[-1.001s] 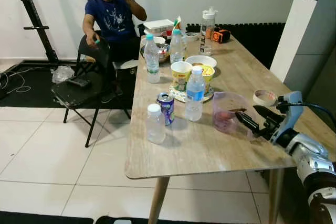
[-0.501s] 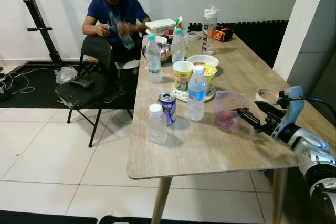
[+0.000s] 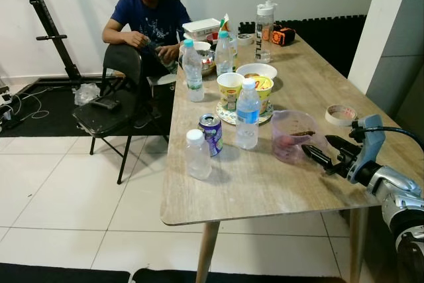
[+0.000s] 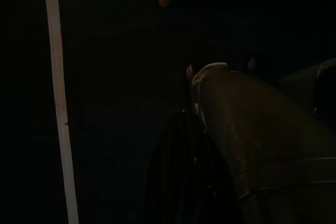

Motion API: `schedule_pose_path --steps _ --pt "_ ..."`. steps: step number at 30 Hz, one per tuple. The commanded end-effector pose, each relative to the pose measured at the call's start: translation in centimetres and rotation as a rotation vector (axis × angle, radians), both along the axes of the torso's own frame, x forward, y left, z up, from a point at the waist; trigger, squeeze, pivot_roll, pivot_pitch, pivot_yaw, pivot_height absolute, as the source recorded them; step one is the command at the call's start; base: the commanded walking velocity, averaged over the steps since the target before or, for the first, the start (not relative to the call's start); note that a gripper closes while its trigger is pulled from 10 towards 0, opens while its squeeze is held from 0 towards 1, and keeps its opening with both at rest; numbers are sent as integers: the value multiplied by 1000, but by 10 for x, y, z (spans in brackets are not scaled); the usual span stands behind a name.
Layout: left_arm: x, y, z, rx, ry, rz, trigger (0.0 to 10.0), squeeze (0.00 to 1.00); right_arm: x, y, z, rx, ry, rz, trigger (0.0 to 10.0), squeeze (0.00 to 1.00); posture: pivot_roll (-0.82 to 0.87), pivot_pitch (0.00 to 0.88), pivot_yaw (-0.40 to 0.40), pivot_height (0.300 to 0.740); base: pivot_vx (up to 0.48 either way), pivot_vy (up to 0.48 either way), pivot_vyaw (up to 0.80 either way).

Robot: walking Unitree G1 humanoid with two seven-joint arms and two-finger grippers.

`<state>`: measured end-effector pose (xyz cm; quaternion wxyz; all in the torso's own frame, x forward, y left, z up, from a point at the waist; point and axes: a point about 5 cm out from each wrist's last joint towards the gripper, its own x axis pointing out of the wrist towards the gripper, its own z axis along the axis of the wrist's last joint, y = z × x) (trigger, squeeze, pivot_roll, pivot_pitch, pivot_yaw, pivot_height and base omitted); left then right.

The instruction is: Restocking fridge

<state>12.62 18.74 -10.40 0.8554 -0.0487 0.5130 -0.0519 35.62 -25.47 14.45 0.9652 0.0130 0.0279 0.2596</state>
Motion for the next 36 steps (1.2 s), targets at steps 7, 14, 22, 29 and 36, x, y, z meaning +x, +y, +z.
schedule_pose_path --steps 7,14,22,29,36 --pt "-16 15 -3 32 47 5 10000 0 3 8 2 36 -19 33 10000 0 -19 69 71 740 0 0 0" --pt "-15 15 -2 33 41 1 10000 0 4 23 7 76 -63 141 10000 0 -20 66 68 740 0 0 0" --pt "-12 13 -2 29 31 -1 10000 0 8 29 8 11 -77 107 10000 0 -19 64 65 740 0 0 0" --pt "-12 12 -2 24 31 1 10000 0 8 31 2 -27 -64 73 10000 0 -21 64 63 740 0 0 0" --pt "-12 11 -2 21 29 2 10000 0 7 32 -3 -35 -53 48 10000 0 -19 64 63 740 0 0 0"
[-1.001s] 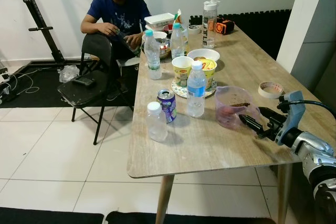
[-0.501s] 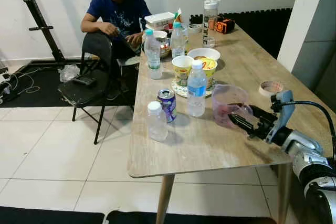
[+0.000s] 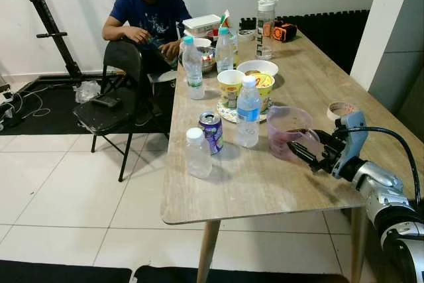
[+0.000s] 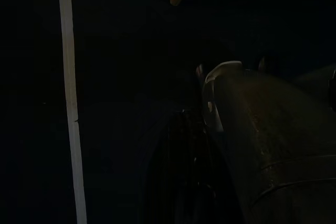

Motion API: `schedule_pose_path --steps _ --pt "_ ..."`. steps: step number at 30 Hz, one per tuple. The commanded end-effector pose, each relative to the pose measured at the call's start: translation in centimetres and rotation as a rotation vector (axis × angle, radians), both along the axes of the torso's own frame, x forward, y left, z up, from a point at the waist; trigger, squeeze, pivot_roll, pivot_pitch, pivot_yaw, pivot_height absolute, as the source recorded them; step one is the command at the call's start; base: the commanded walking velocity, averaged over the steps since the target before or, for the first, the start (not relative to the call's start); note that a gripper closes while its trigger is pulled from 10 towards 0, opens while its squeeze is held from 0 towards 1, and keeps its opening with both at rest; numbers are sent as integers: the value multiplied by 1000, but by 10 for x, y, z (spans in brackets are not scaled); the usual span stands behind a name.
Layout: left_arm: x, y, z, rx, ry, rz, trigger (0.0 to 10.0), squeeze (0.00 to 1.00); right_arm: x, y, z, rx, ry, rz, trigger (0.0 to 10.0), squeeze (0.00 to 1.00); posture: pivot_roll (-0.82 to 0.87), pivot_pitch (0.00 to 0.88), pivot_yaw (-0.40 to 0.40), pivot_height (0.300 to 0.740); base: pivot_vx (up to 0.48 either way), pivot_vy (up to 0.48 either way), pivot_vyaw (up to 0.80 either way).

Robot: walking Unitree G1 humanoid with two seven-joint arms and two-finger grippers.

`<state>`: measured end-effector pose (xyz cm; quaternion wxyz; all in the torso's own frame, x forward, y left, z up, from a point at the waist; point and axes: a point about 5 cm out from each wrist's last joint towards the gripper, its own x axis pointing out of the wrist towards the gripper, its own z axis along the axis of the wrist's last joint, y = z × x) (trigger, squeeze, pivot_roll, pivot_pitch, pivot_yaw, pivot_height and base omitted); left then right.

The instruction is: Restocking fridge

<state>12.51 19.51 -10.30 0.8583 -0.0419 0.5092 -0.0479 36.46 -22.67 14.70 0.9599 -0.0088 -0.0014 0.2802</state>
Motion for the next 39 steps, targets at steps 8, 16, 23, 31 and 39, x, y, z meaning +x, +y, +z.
schedule_pose_path --steps 8,16,23,31,39 --pt "-10 3 -3 5 35 3 10000 0 2 3 -2 3 3 -31 0 0 -19 64 62 740 0 0 0" --pt "-9 3 -2 2 31 7 10000 0 2 2 -2 -4 0 -47 0 0 -17 63 59 740 0 0 0" --pt "-9 3 -2 3 31 10 10000 0 2 1 -1 1 -6 -64 0 0 -15 61 55 740 0 0 0" --pt "-8 2 -2 1 29 13 10000 0 3 -5 17 76 -93 -13 1059 0 -22 50 50 740 0 0 0" --pt "-6 -4 -3 -12 29 17 10000 0 -10 -29 58 177 -271 158 10000 0 -32 52 43 740 0 0 0"
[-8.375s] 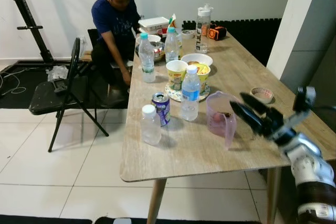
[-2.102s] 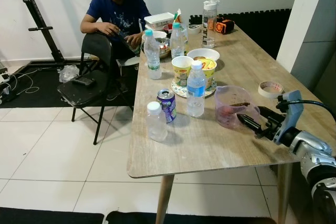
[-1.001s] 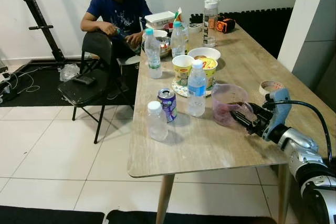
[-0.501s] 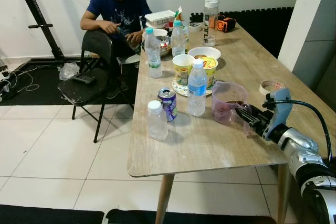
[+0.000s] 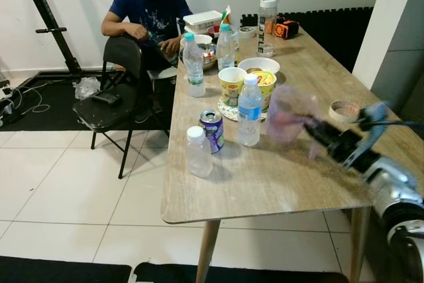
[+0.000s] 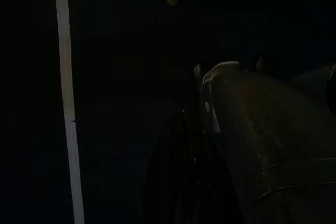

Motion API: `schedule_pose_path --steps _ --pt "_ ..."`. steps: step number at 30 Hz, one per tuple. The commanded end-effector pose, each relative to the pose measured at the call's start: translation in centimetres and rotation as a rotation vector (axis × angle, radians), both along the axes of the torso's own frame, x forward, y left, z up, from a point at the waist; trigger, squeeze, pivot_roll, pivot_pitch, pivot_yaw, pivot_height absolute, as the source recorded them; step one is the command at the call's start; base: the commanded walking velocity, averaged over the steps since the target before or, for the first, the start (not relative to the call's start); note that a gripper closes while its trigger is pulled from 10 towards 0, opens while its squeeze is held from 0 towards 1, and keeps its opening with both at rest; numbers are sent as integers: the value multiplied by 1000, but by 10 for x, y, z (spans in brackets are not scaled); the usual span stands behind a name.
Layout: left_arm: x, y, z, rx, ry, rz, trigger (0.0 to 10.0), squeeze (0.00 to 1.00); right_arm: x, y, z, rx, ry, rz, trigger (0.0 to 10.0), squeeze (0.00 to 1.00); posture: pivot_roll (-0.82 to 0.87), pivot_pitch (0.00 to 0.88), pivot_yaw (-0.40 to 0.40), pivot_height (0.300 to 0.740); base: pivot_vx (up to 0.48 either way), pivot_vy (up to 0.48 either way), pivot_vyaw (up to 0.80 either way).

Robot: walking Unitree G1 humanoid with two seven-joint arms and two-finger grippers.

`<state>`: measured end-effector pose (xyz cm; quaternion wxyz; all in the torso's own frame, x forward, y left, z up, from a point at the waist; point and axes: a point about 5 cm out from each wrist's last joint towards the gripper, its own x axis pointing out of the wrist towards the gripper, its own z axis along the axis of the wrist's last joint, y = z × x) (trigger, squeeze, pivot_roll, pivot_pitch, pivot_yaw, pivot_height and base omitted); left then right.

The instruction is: Restocking fridge

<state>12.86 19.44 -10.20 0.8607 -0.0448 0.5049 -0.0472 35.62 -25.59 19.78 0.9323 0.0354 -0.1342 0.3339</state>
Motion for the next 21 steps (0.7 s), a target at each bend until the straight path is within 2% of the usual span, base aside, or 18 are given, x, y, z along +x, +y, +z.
schedule_pose_path --steps 1,4,7,8,9,10,12,13,14,16,17,18,19,21 --pt "-10 -3 -4 -9 39 11 10000 0 -6 -2 12 9 -65 71 10000 0 -32 52 43 740 0 0 0" --pt "-11 -4 -4 -10 41 11 10000 0 -11 -6 17 -10 -88 111 10000 0 -32 52 43 740 0 0 0" --pt "-11 -5 -5 -14 42 12 10000 0 -34 -16 31 -95 -128 266 10000 0 -45 48 36 740 0 0 0" --pt "-11 -5 -5 -14 42 12 10000 0 -34 -16 31 -95 -128 266 10000 0 -45 48 36 740 0 0 0" --pt "-10 -5 -4 -17 38 15 10000 0 -44 -13 36 -121 -125 362 10000 0 -51 49 37 740 0 0 0" --pt "-10 -5 -4 -17 38 15 10000 0 -44 -13 36 -121 -125 362 10000 0 -51 49 37 740 0 0 0" --pt "-8 -5 -4 -14 32 15 10000 0 -59 1 37 -160 -103 510 10000 0 -55 47 36 740 0 0 0" --pt "-8 -5 -4 -14 32 15 10000 0 -59 1 37 -160 -103 510 10000 0 -55 47 36 740 0 0 0" --pt "-7 -5 -3 -12 31 15 10000 0 -64 7 36 -173 -93 563 10000 0 -55 47 36 740 0 0 0" --pt "-7 -5 -3 -12 31 15 10000 0 -64 7 36 -173 -93 563 10000 0 -55 47 36 740 0 0 0" --pt "-7 -5 -3 -6 29 10 10000 0 -68 16 33 -182 -82 609 10000 0 -65 42 35 740 0 0 0" --pt "-5 -5 -3 5 30 0 10000 0 -78 42 24 -194 -52 722 10000 0 -69 40 37 740 0 0 0" --pt "-5 -5 -3 5 30 0 10000 0 -78 42 24 -194 -52 722 10000 0 -69 40 37 740 0 0 0" --pt "-4 -7 -3 8 30 -3 10000 0 -86 61 14 -184 -18 805 10000 0 -69 40 37 740 0 0 0"
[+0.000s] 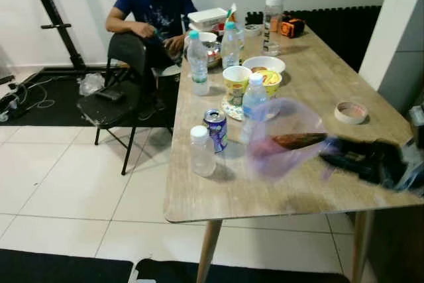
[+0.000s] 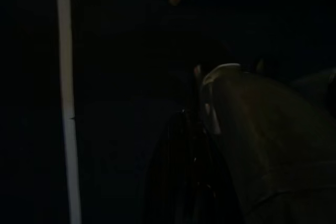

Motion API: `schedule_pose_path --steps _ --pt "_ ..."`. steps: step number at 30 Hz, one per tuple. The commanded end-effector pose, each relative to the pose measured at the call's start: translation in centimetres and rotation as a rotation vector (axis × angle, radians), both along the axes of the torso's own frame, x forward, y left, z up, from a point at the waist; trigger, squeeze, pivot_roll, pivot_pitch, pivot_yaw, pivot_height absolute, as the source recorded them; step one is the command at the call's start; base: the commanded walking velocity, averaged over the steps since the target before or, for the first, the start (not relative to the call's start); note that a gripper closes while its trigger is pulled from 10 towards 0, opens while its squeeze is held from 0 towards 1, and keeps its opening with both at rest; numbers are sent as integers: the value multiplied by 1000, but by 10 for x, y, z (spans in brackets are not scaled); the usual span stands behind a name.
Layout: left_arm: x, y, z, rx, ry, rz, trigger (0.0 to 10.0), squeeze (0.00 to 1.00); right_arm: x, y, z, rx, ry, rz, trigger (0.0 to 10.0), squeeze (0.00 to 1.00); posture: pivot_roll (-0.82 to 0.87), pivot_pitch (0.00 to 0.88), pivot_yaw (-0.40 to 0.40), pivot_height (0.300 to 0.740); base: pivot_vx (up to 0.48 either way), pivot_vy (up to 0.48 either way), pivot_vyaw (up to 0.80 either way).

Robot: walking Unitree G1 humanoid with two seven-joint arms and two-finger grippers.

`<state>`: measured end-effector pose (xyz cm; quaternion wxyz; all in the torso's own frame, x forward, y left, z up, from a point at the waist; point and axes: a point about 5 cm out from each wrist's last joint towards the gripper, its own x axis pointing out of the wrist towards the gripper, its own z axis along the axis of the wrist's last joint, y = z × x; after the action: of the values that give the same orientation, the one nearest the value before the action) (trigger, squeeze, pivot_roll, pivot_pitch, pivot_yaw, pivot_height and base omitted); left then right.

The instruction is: Restocking fridge

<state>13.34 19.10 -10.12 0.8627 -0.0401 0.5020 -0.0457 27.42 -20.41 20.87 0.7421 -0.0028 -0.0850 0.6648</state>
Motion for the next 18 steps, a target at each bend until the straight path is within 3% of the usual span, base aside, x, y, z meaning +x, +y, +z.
schedule_pose_path --steps 1,6,10,13,18 --pt "-8 -4 -4 -1 37 -1 10000 0 -9 16 -4 -7 24 80 10000 0 -71 37 34 740 0 0 0" --pt "-6 -7 -3 -1 32 -3 10000 0 -25 43 -37 -65 136 148 10000 0 -72 35 34 740 0 0 0" --pt "-6 -7 -4 2 32 -5 10000 0 -25 47 -43 -62 153 128 10000 0 -72 33 30 740 0 0 0" --pt "-6 -6 -4 12 34 -1 10000 0 -19 45 -56 -64 186 24 10000 0 -72 29 27 740 0 0 0" --pt "-7 -5 -4 22 37 -2 10000 0 -20 38 -76 -64 263 -45 10000 0 -72 29 27 740 0 0 0"
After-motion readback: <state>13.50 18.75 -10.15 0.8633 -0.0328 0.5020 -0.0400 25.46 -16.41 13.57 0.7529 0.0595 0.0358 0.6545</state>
